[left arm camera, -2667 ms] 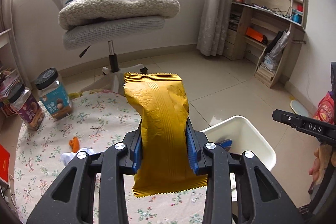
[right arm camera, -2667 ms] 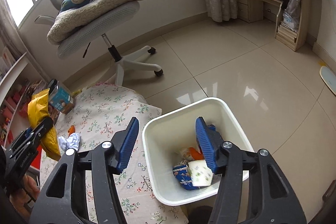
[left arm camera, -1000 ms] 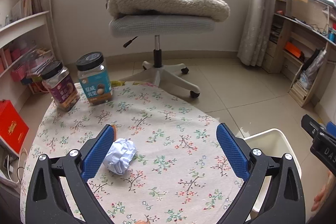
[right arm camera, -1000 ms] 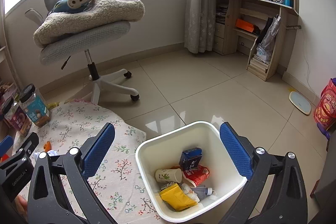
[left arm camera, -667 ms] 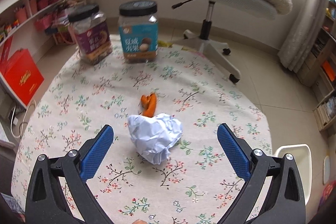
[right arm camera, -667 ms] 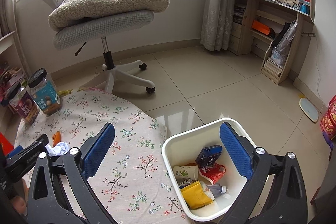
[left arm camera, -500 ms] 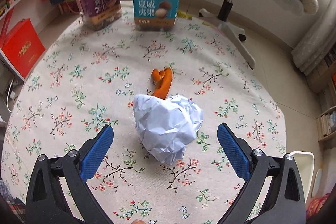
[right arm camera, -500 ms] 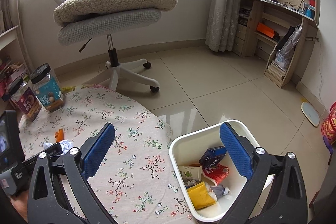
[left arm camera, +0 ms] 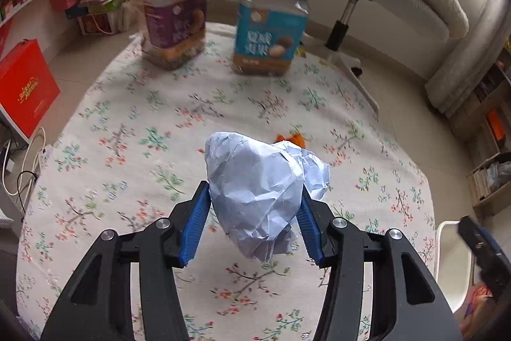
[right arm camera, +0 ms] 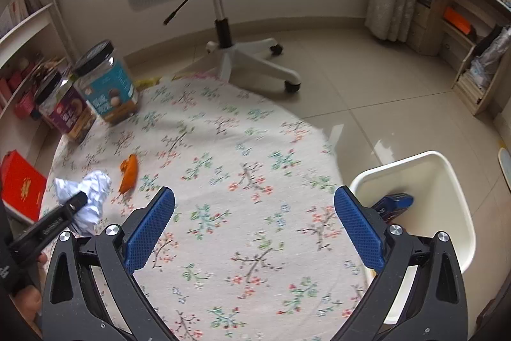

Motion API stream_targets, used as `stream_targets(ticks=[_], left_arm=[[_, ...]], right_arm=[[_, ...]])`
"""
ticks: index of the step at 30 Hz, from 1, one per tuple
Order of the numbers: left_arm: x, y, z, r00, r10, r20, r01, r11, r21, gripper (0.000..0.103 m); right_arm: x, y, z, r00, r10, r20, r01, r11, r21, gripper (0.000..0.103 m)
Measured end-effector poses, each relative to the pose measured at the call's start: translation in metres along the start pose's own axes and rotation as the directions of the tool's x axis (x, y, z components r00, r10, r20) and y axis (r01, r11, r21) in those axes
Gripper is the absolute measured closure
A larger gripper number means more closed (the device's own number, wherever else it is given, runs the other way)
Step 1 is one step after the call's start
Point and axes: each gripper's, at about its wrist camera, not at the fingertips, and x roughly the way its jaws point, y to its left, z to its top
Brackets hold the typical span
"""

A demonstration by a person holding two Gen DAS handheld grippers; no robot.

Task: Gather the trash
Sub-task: 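Grasp the crumpled white paper with left tool while right tool grasps the orange peel, then lift the white paper and orange peel and carry them toward the bin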

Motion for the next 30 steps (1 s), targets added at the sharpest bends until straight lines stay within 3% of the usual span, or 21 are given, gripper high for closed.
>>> stream_targets(ticks=[6,11,15,19,20,22,23,30], left_arm=[[-0.045,0.049,0.026,0.988,0.042,0.149,-0.033,0.998,-0.060,0.051],[-0.054,0.077,0.040,0.985,0.043,0.166,-0.023,0.992,-0.126,0.051],[-0.051,0.091,0.042,0.986,0.047,0.161,-0.023,0.989,-0.148,0.050],[-0.046,0.099,0.040,0.988,0.052,0.147,-0.028,0.987,-0.158,0.050],[-0.045,0.100,0.040,0.988,0.054,0.145,-0.030,0.986,-0.161,0.050],[-0.043,0.101,0.040,0.988,0.060,0.142,-0.036,0.986,-0.164,0.050],[-0.043,0.101,0.040,0.988,0.063,0.142,-0.039,0.986,-0.165,0.050],[-0.050,0.092,0.034,0.982,0.085,0.166,-0.066,0.991,-0.121,0.050]], right_arm=[[0.051,0.088,0.006,0.992,0.090,-0.088,-0.101,0.985,-0.138,0.007],[0.092,0.147,0.012,0.989,0.097,-0.116,-0.118,0.975,-0.190,0.007],[0.126,0.163,0.016,0.983,0.082,-0.162,-0.106,0.984,-0.145,0.010],[0.142,0.165,0.016,0.983,0.072,-0.168,-0.093,0.988,-0.123,0.028],[0.140,0.167,0.016,0.985,0.080,-0.155,-0.101,0.986,-0.133,0.044],[0.136,0.166,0.016,0.983,0.095,-0.156,-0.116,0.984,-0.133,0.064],[0.134,0.165,0.015,0.979,0.122,-0.166,-0.144,0.982,-0.127,0.084],[0.092,0.149,0.009,0.973,0.194,-0.129,-0.209,0.971,-0.117,0.087]])
